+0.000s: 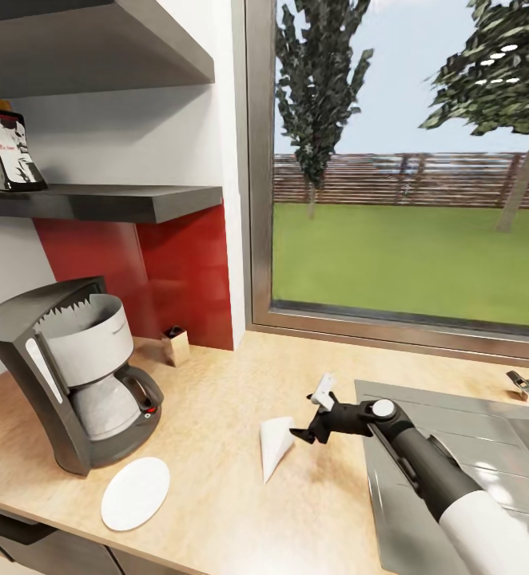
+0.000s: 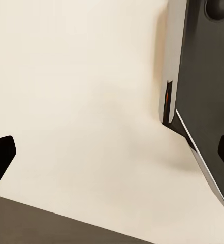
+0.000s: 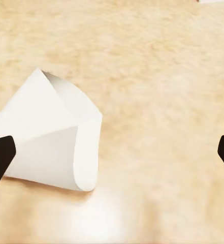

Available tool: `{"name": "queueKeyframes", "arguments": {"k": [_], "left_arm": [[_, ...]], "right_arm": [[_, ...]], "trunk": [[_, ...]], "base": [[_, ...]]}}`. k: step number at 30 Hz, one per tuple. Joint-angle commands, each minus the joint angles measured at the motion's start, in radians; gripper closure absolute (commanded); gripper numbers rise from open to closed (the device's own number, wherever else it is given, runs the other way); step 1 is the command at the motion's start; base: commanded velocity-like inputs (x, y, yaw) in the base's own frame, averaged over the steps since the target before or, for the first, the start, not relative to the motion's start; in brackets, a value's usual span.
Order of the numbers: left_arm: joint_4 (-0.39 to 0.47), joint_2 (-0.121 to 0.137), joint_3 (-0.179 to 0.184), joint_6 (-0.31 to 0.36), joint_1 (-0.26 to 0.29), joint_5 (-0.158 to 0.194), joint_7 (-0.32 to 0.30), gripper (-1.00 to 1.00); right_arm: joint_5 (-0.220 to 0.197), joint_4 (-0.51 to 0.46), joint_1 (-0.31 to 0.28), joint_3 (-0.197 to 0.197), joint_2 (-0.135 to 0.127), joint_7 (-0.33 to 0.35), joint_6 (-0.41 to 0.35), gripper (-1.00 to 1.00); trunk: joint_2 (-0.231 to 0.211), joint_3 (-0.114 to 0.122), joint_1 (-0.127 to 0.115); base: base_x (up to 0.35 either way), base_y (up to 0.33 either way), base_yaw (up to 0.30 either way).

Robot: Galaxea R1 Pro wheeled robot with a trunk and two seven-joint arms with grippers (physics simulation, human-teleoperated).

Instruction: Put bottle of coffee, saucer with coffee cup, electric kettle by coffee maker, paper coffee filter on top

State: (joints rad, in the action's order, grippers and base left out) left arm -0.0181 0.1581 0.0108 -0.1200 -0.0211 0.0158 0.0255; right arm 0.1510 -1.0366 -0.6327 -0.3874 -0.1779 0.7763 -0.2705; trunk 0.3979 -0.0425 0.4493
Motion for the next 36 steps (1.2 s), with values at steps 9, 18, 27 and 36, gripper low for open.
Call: {"name": "queueKeyframes", "arguments": {"k": [9, 18, 27, 36], "left_arm": [[-0.002, 0.000, 0.001, -0.006, -0.006, 0.002, 0.002, -1.00], [-0.002, 0.000, 0.001, -0.006, -0.007, 0.002, 0.002, -1.00], [-0.002, 0.000, 0.001, -0.006, -0.007, 0.002, 0.002, -1.00], [-0.002, 0.000, 0.001, -0.006, -0.007, 0.002, 0.002, -1.00]], "right_arm": [[0.004, -0.001, -0.001, -0.064, 0.006, 0.003, -0.004, -1.00], [0.004, 0.004, -0.001, -0.068, 0.006, 0.003, -0.004, -1.00], [0.004, 0.034, -0.001, -0.068, 0.014, 0.003, -0.003, -1.00], [0.004, 0.056, -0.001, -0.068, 0.022, 0.003, 0.000, -1.00]], "trunk": [[0.002, -0.002, 0.001], [0.002, -0.002, 0.001], [0.002, -0.002, 0.001], [0.002, -0.002, 0.001]], "base": [[0.006, 0.005, 0.000], [0.000, 0.000, 0.000], [0.018, 0.014, 0.000], [0.023, 0.011, 0.000]]}}
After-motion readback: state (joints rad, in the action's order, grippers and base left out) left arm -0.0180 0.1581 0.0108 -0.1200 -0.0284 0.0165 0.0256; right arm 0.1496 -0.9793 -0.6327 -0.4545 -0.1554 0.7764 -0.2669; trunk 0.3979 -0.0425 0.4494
